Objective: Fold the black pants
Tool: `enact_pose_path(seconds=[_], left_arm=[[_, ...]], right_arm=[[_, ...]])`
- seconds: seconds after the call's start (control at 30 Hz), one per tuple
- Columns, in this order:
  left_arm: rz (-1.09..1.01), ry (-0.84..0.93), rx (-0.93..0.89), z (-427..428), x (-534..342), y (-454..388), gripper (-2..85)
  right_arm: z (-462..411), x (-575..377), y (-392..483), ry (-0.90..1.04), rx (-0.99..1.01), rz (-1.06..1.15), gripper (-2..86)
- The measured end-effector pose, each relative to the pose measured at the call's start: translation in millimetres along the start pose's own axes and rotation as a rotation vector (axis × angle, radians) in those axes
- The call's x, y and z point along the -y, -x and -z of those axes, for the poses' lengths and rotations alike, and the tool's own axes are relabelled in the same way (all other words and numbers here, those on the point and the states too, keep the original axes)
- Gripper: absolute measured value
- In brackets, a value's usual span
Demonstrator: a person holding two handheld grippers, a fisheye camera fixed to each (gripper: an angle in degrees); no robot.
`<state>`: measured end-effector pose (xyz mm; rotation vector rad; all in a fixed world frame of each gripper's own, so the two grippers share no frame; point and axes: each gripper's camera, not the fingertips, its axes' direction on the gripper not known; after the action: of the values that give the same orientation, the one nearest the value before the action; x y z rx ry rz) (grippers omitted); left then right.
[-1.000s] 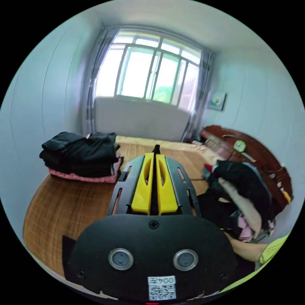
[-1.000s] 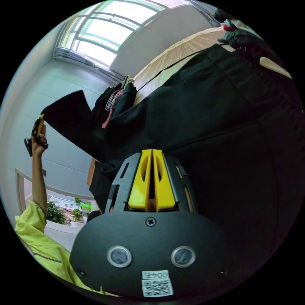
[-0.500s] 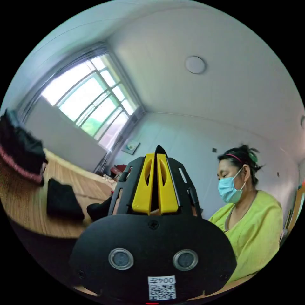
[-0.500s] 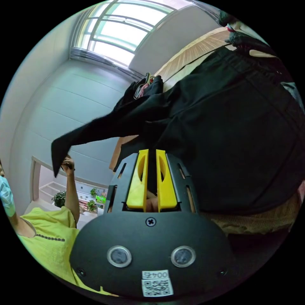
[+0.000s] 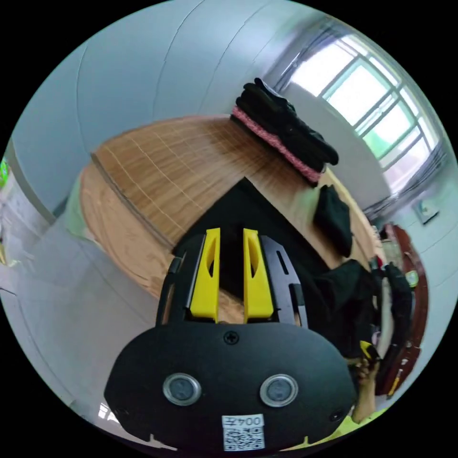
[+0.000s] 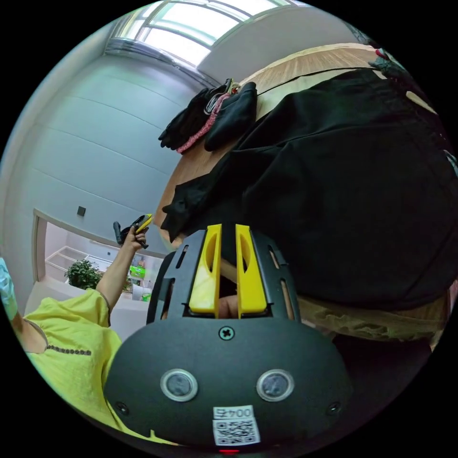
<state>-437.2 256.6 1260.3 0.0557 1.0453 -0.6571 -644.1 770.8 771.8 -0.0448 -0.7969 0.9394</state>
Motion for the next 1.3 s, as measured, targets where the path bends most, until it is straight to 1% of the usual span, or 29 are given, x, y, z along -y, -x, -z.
enact_pose_path(seconds=[0.03,0.07,0.1,0.13,0.17,0.2,0.23,0.27,0.3,0.33,0.43,0.5,0.57,0.67,0.83,0.9,0.97,1.07,1.17,1.23,1.3], left_arm=[[-0.019,-0.056,0.061,13,-4,-10,6.9],[-0.044,-0.090,0.062,19,-7,-17,6.8],[-0.121,-0.150,0.010,31,-16,-35,6.1],[-0.244,-0.183,-0.102,39,-26,-60,5.7],[-0.318,-0.179,-0.165,40,-32,-76,5.6],[-0.466,-0.146,-0.268,39,-45,-110,5.6],[-0.581,-0.119,-0.310,35,-62,-145,5.8],[-0.638,-0.114,-0.318,33,-72,-163,6.1],[-0.740,-0.104,-0.328,28,-91,-196,6.8],[-0.828,-0.083,-0.320,23,-109,-226,7.6],[-0.987,-0.082,-0.269,15,-146,-283,9.4],[-1.047,-0.088,-0.254,15,-161,-305,10.0],[-1.105,-0.091,-0.235,16,-175,-322,10.4],[-1.200,-0.085,-0.192,17,-195,-346,10.6],[-1.285,-0.079,-0.122,22,-215,-375,10.9],[-1.306,-0.082,-0.092,25,-219,-383,10.9],[-1.318,-0.083,-0.070,29,-222,-391,10.9],[-1.341,-0.098,-0.013,37,-227,-404,10.9],[-1.382,-0.127,0.079,45,-232,-422,10.6],[-1.400,-0.160,0.188,50,-234,-437,9.8],[-1.383,-0.190,0.245,58,-230,-443,8.7]], right_arm=[[-7,4,4,0.011,0.036,0.003,6.0],[-16,9,7,0.021,0.089,-0.005,5.9],[-22,13,9,0.026,0.117,-0.011,5.8],[-35,21,13,0.039,0.169,-0.019,5.6],[-51,33,19,0.054,0.218,-0.030,5.5],[-59,40,22,0.062,0.244,-0.039,5.4],[-77,55,27,0.079,0.308,-0.057,5.5],[-97,72,32,0.100,0.362,-0.080,5.8],[-107,81,34,0.114,0.376,-0.097,6.0],[-127,98,36,0.139,0.381,-0.146,6.3],[-169,129,40,0.203,0.372,-0.249,7.7],[-187,140,44,0.240,0.317,-0.283,8.3],[-199,147,47,0.259,0.218,-0.315,8.6],[-211,149,46,0.280,0.165,-0.353,8.6],[-230,156,41,0.278,0.240,-0.401,8.1],[-239,160,43,0.288,0.238,-0.398,6.9],[-250,164,46,0.307,0.254,-0.398,2.6],[-253,171,60,0.297,0.280,-0.351,0.5],[-252,176,81,0.284,0.301,-0.284,-0.2],[-250,178,93,0.272,0.311,-0.251,-0.4],[-250,176,105,0.268,0.312,-0.212,-0.4]])
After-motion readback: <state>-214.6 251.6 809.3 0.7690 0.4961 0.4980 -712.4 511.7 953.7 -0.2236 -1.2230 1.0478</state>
